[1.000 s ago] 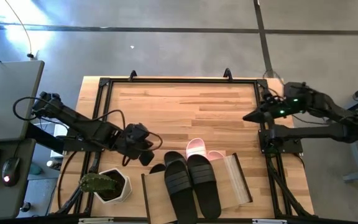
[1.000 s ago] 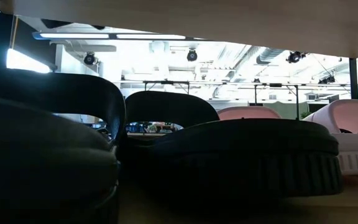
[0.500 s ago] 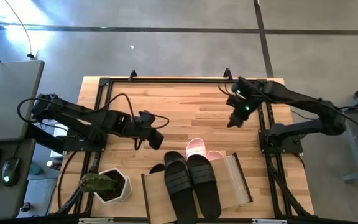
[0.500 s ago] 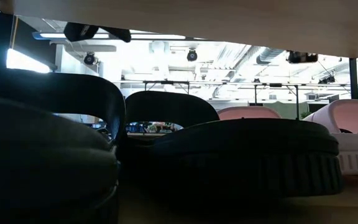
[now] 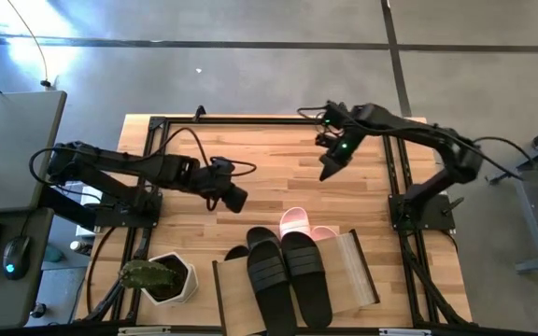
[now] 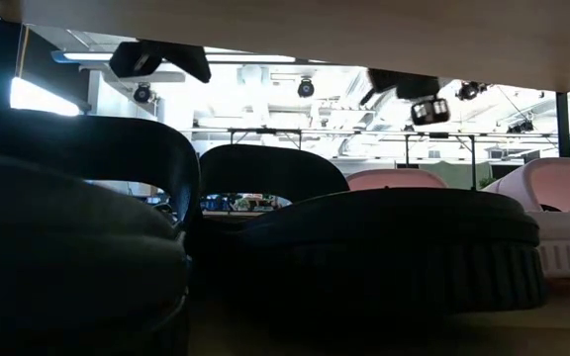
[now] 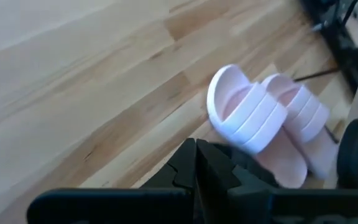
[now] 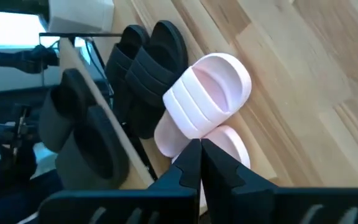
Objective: Pick and place slides into the shelf
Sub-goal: Adjust the slippers under the shelf
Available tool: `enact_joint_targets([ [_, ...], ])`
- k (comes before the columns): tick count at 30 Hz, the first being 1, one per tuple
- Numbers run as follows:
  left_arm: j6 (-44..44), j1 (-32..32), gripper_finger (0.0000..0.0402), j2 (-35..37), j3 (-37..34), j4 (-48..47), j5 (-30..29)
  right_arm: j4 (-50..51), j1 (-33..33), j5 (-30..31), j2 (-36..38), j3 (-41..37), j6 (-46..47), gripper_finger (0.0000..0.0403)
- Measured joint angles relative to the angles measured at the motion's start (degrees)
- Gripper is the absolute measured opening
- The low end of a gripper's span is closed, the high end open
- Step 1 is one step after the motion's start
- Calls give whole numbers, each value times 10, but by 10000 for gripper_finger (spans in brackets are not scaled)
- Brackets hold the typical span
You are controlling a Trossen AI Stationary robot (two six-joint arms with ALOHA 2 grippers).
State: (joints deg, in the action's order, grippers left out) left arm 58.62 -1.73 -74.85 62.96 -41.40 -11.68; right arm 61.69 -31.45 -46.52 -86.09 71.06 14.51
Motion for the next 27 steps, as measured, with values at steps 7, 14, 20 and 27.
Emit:
enact_joint_targets([
  [7,-24,-6,1,2,-24,-36,15,-17,47,21,-101,27,-6,0],
  [14,-66,-22,1,6,-107,16,58,-71,97,206,-172,27,35,0],
  [20,-101,-50,1,6,-177,150,63,-145,126,286,-194,27,82,0],
  [27,-159,-63,1,6,-198,178,19,-208,166,305,-224,28,105,0],
])
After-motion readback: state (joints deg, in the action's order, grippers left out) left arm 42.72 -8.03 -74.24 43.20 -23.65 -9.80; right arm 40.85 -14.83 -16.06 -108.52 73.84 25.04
